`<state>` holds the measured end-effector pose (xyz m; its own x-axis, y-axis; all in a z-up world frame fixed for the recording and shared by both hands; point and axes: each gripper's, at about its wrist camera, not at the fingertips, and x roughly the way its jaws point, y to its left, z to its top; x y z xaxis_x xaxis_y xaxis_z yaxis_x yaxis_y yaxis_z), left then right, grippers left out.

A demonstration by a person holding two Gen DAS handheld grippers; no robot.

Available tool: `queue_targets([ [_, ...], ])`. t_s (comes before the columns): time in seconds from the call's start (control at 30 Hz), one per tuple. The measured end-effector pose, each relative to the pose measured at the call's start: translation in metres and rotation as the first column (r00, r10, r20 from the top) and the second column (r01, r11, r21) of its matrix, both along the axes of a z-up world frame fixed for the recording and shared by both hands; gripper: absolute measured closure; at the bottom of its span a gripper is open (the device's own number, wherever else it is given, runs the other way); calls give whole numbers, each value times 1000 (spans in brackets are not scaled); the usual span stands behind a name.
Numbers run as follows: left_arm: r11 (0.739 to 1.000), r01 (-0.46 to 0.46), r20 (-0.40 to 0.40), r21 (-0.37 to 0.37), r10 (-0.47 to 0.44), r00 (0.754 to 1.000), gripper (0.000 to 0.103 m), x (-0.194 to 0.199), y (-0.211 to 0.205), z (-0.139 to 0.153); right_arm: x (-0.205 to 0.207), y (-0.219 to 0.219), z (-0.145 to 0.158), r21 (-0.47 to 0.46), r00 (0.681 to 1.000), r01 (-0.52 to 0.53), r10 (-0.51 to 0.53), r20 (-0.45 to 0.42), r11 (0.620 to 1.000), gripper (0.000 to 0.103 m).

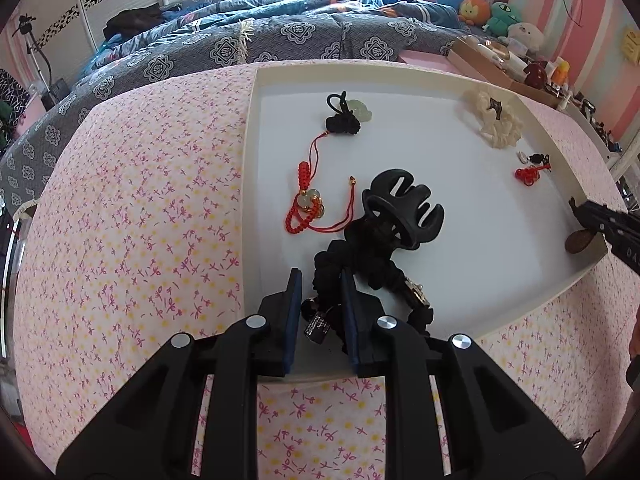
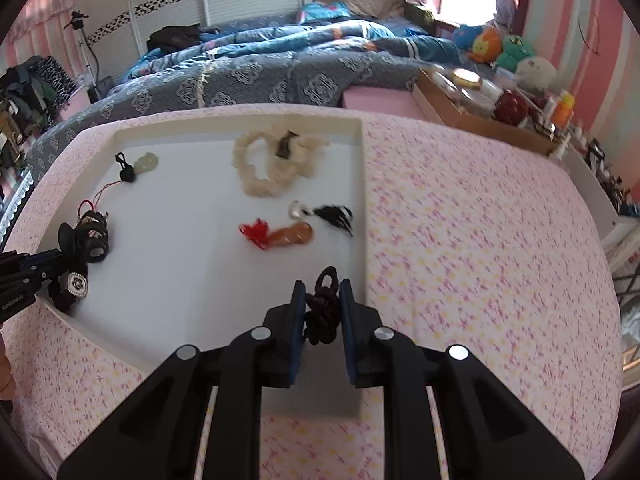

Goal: Organize jewelry
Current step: 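Carry the scrunchie in the left tool while the right tool carries the brown-pendant cord over the tray, then open the left tool to drop the scrunchie while the right tool releases the pendant cord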

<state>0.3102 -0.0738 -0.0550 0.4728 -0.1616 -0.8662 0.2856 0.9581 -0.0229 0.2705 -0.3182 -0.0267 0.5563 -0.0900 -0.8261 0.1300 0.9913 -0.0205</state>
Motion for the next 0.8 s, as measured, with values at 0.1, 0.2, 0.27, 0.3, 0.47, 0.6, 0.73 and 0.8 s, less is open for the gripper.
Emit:
queue_targets([
  [0.1, 1000, 2, -2, -4, -2, 1000, 85, -1, -1, -1, -8, 2, -4, 14, 1000, -9, 9, -29, 1000, 86],
  [0.2, 1000, 0, -1, -4, 0, 1000, 85, -1, -1, -1, -12, 8, -7, 24, 999, -26, 26, -37, 999, 86],
  [0.27, 1000, -3, -2, -6, 3, 1000, 84, -2, 0, 0, -11, 10, -10, 26, 999, -32, 33, -43, 999, 86],
  [0.3, 1000, -3, -1, -6, 3, 1000, 84, -3, 1, 1, -10, 10, -12, 32, 998, -34, 36, -46, 999, 86],
  [0.47, 1000, -7, 8, 4, 7, 1000, 83, -6, 1, 3, -9, 7, -14, 73, 998, -31, 35, -46, 997, 84],
  [0.6, 1000, -8, 15, -1, 8, 1000, 81, -8, 1, 6, -13, 5, -9, 101, 999, -29, 32, -26, 994, 74],
  [0.73, 1000, -11, 36, -13, 11, 999, 70, -17, 2, 15, -19, 8, 2, 89, 999, -35, 34, 12, 995, 63],
  [0.8, 1000, -11, 59, -9, 12, 998, 57, -24, 4, 22, -24, 9, 10, 101, 999, -41, 37, 36, 994, 63],
])
